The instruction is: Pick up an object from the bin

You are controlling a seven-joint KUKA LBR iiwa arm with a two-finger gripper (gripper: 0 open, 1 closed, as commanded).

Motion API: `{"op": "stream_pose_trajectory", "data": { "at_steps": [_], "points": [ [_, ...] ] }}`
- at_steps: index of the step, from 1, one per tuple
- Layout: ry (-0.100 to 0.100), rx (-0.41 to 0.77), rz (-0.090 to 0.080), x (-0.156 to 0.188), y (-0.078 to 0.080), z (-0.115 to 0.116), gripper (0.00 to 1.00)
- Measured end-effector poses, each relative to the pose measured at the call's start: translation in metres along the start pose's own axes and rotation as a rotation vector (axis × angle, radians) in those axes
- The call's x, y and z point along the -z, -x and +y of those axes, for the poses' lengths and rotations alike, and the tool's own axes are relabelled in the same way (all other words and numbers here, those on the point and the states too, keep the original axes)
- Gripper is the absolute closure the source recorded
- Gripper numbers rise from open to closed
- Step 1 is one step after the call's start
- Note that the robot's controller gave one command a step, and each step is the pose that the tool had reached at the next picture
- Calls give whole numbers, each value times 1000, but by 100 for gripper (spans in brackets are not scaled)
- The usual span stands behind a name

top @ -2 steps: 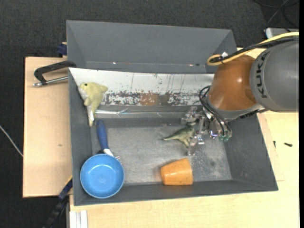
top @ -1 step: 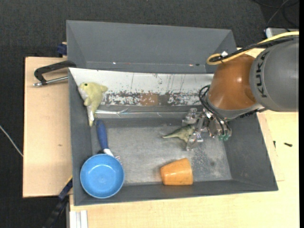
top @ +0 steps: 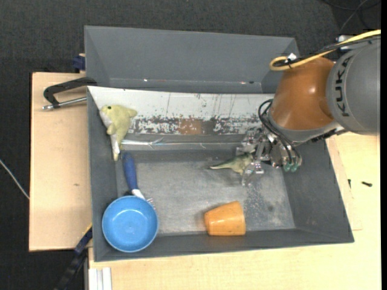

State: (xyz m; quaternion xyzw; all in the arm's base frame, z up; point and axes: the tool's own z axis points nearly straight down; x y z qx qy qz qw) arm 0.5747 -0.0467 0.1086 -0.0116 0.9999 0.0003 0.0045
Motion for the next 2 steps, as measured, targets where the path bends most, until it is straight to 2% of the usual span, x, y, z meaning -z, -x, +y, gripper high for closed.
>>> {"op": "stream_pose_trajectory", "data": {
  "at_steps": [1,2],
  "points": [
    [-1,-1,-4,73,4,0,100],
    [0,-2,3,77,5,1,100]
  ]
}}
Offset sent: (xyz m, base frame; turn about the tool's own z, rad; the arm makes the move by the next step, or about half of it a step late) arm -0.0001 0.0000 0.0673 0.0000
